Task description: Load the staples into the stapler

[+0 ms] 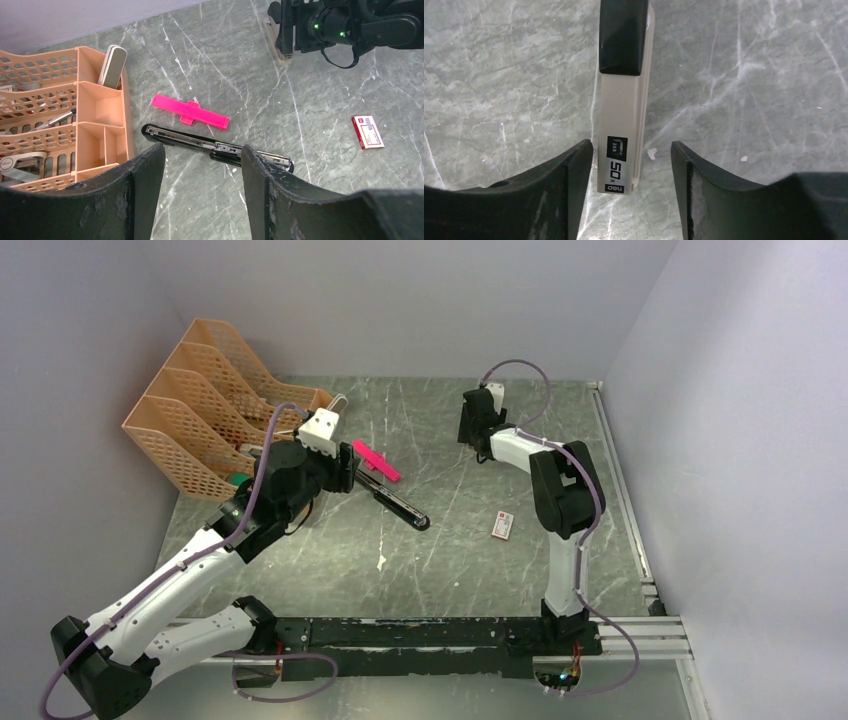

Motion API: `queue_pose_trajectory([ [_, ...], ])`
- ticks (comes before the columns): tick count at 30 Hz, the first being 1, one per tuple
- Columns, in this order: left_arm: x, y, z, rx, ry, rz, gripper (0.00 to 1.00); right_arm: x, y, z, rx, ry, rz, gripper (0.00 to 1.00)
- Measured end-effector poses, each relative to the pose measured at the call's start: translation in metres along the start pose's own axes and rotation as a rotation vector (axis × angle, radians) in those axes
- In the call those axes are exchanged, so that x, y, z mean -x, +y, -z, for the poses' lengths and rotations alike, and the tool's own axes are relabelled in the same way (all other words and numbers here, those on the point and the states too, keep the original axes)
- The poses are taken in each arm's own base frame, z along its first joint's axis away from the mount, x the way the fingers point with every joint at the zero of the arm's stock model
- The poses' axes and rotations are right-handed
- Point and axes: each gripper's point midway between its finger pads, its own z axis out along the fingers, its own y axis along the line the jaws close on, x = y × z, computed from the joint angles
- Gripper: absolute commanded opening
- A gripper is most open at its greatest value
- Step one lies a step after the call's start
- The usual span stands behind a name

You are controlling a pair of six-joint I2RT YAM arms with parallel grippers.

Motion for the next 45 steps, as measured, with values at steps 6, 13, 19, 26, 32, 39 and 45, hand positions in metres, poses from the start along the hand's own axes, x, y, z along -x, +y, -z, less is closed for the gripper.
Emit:
queue_pose_trajectory([
  [6,-0.001,0.0,-0.001,0.0,0.002,0.0,0.62,-0.013,0.003,-0.008,0.01,0.03,0.014,0.29],
  [13,-0.001,0.001,-0.002,0.01,0.005,0.039,0.64,-0.022,-0.005,0.002,0.012,0.016,0.008,0.08],
  [19,-0.01,0.0,-0.017,0.051,0.028,0.182,0.65,-0.053,-0.014,0.044,0.025,0.047,0.011,0.08],
  [26,-0.035,-0.008,-0.038,0.071,0.107,0.286,0.64,-0.109,0.012,0.108,0.094,0.062,0.054,0.14],
  [32,-0.033,-0.01,-0.04,0.071,0.1,0.326,0.66,-0.135,0.024,0.147,0.154,0.074,0.059,0.5],
  [39,-0.043,-0.013,-0.052,0.082,0.134,0.328,0.67,-0.104,0.022,0.185,0.251,-0.022,0.005,0.59],
  [45,-0.04,-0.029,-0.082,0.077,0.176,0.311,0.67,-0.053,-0.003,0.221,0.305,-0.198,-0.158,0.58],
])
